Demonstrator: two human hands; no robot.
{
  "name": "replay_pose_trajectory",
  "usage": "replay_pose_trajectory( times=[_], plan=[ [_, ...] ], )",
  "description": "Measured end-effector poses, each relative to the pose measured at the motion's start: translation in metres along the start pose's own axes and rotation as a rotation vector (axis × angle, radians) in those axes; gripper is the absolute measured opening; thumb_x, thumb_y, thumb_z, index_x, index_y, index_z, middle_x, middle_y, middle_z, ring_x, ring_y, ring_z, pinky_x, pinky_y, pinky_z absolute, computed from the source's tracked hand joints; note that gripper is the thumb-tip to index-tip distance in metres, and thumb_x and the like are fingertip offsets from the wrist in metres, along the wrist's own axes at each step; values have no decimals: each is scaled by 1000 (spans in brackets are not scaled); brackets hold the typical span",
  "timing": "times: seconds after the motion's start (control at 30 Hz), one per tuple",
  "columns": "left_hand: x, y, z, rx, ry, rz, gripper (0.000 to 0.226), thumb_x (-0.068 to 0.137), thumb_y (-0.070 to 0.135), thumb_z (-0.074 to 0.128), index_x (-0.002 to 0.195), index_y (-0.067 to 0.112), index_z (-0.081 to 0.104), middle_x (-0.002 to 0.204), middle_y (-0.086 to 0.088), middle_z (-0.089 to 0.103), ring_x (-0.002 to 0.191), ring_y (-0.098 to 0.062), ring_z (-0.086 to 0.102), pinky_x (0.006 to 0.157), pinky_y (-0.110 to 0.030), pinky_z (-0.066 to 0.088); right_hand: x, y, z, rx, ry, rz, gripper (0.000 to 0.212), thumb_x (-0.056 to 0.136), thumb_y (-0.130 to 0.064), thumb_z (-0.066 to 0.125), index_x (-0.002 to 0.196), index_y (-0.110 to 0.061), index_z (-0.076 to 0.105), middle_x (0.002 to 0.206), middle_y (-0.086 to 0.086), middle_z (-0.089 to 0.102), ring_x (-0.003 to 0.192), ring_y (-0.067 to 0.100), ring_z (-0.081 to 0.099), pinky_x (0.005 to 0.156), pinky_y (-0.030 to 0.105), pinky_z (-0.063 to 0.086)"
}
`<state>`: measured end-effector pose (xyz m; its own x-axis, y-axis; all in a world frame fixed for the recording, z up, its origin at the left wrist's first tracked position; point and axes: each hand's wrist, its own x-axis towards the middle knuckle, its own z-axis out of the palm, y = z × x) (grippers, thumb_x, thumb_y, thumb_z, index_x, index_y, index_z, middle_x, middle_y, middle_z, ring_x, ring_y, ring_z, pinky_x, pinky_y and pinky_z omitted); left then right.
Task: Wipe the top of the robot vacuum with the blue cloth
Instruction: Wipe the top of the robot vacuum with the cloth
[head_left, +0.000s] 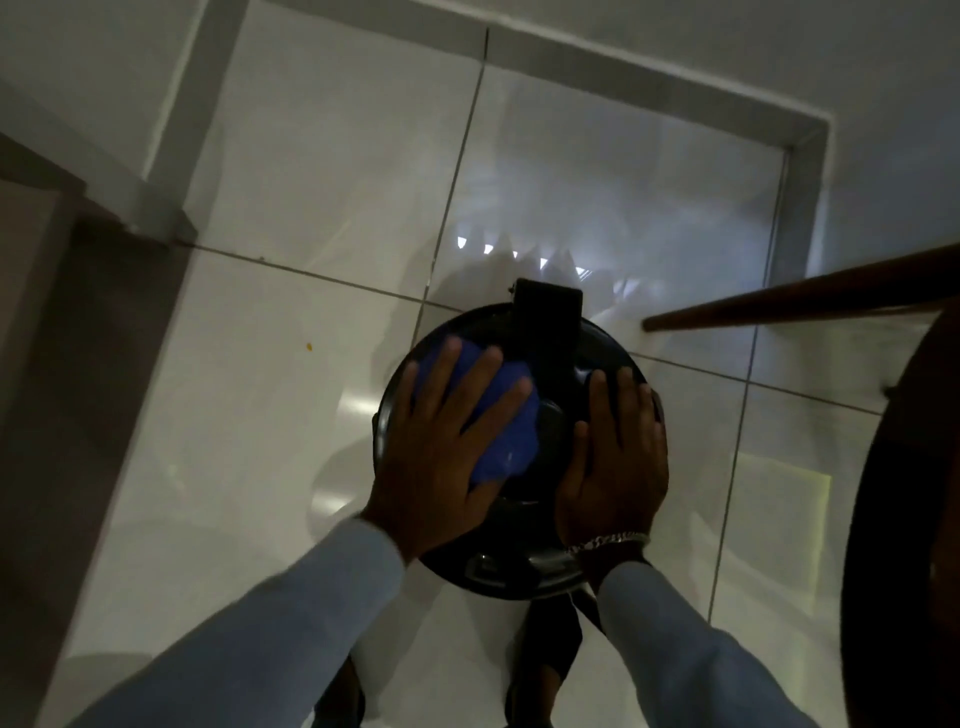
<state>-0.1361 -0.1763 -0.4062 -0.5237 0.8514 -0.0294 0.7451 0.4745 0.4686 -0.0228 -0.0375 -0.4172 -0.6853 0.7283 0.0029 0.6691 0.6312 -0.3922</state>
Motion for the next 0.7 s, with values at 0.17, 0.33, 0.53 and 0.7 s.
replay_pose_trajectory(
  times=[0.17, 0.33, 0.53, 0.7],
  plan=[
    [-49, -2, 12, 119, -71, 199, 73, 80, 50, 52, 147, 32, 28, 160, -3, 22, 149, -36, 12, 115, -66, 10, 1, 0, 0, -25, -17, 8, 52, 93, -30, 36, 143, -17, 36, 152, 13, 36, 143, 30, 27, 113, 50, 24],
    [21, 5, -2, -15, 40, -132, 72, 80, 44, 52, 146, 26, 33, 156, -10, 31, 146, -38, 19, 112, -63, 23, 1, -2, -1, -33, -17, 14, 51, 94, -29, 35, 143, -17, 37, 152, 11, 35, 144, 26, 22, 115, 49, 22],
    [56, -5, -7, -155, 109, -223, 62, 83, 39, 58, 139, 15, 45, 143, -14, 49, 134, -37, 41, 106, -56, 35, 2, -4, -3, -28, -7, 12, 50, 92, -23, 44, 141, -12, 42, 150, 15, 39, 142, 31, 26, 114, 54, 28],
    [-40, 6, 19, 10, 18, 87, 70, 82, 50, 50, 146, 28, 33, 157, -7, 28, 148, -36, 14, 118, -60, 7, 2, -7, -4, -31, -2, 30, 49, 92, -24, 44, 140, -12, 43, 150, 14, 40, 142, 29, 27, 114, 52, 29]
  ],
)
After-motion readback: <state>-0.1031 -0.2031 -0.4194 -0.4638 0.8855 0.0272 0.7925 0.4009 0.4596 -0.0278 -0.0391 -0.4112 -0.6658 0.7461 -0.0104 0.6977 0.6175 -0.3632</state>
